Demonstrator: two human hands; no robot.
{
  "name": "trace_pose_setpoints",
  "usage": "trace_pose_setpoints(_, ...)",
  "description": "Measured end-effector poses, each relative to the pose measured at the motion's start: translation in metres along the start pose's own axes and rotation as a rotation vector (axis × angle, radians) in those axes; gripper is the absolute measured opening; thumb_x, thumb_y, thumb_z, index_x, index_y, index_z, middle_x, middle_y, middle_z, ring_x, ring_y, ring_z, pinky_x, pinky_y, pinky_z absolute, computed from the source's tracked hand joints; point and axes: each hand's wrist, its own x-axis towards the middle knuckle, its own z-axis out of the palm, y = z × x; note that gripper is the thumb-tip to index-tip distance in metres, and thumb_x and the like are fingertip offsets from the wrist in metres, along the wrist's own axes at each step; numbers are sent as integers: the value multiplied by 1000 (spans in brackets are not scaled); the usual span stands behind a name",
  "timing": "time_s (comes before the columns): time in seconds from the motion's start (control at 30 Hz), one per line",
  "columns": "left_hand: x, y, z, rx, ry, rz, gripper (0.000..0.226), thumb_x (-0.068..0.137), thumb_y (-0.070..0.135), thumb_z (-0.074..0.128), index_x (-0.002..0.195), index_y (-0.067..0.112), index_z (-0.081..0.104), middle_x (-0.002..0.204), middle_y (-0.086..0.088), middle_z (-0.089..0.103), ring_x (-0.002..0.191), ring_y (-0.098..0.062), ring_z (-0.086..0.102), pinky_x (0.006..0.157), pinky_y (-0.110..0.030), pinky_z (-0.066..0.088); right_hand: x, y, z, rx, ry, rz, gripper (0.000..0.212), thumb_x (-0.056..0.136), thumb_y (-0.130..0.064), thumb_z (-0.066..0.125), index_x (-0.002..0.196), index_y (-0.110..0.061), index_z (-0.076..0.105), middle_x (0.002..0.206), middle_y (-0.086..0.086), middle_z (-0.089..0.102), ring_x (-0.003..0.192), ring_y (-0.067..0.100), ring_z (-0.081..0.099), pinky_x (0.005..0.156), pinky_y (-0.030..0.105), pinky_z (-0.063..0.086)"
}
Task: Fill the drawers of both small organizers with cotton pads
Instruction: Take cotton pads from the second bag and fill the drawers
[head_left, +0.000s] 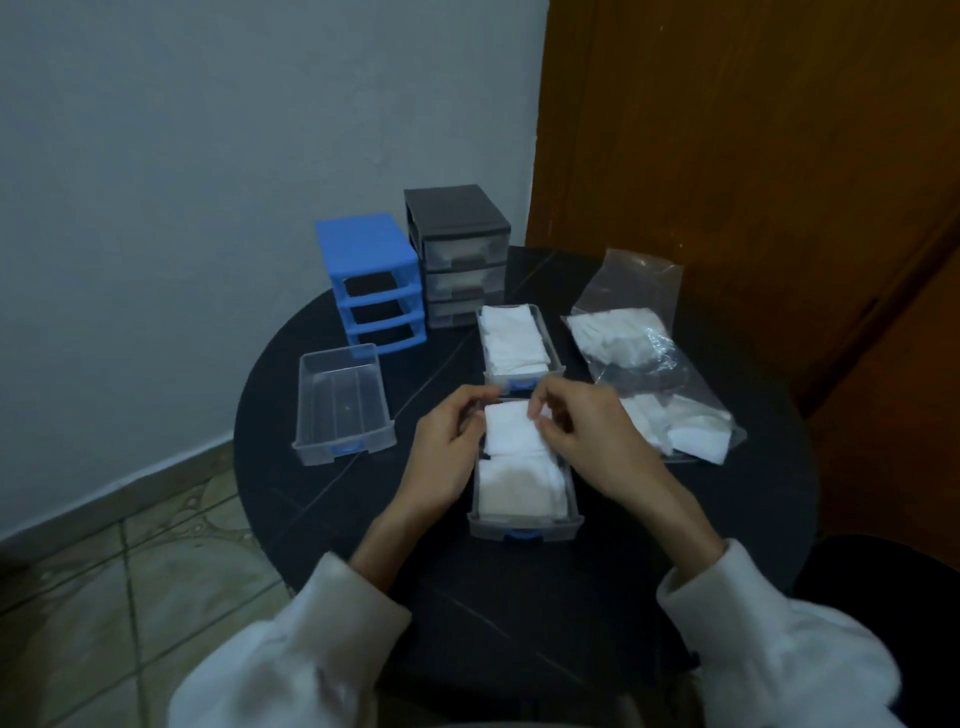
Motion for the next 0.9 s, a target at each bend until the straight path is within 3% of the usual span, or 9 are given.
trace_pose_setpoints(0.13,0,-1,-1,43,12,-12,28,97,6,42,114,19,61,106,6,62,91,9,56,73,-3,41,-1,-3,5,-288,-73,-67,20,89,-14,54,102,-23,66,107,-10,54,105,7,46,91,30,36)
trace_pose_setpoints(0.2,0,-3,-1,66,10,-25,28,98,10,41,118,18,59,112,4,61,99,1,56,78,-6,42,0,-4,6,-328,-90,-69,22,91,-17,52,106,-24,66,120,-11,52,115,7,41,96,30,30)
trace_pose_setpoints(0.37,1,-5,-1,92,0,-28,30,98,11,42,122,18,58,116,2,61,102,-2,56,79,-3,41,-3,-11,5,-216,-65,-98,24,91,-17,55,113,-21,65,115,-7,58,109,9,49,90,23,36)
trace_pose_setpoints(0.5,-1,-3,-1,84,-8,-34,30,98,11,41,122,20,57,116,4,59,101,0,55,78,-4,42,-3,-14,10,-176,-148,-53,23,89,-14,56,107,-20,70,109,-4,66,100,12,60,87,31,48)
trace_pose_setpoints(0.67,-2,0,-1,76,-4,-28,29,98,13,41,121,22,57,118,4,60,102,1,55,81,-7,42,1,-12,14,-235,-169,-56,21,87,-13,58,101,-22,71,103,-4,68,96,12,61,83,28,48)
trace_pose_setpoints(0.77,-2,-1,-2,93,-9,-18,30,98,13,41,122,22,57,120,4,59,105,-1,54,83,-8,42,-2,-13,11,-184,-129,-50,19,87,-17,58,99,-22,71,100,-7,69,92,9,62,82,29,50)
trace_pose_setpoints(0.9,-2,5,-2,125,56,63,33,96,9,44,124,21,56,125,5,57,112,0,51,92,-9,41,-18,-5,-11,-76,16,-34,14,88,-15,59,96,-20,70,93,-11,63,82,2,57,76,18,47)
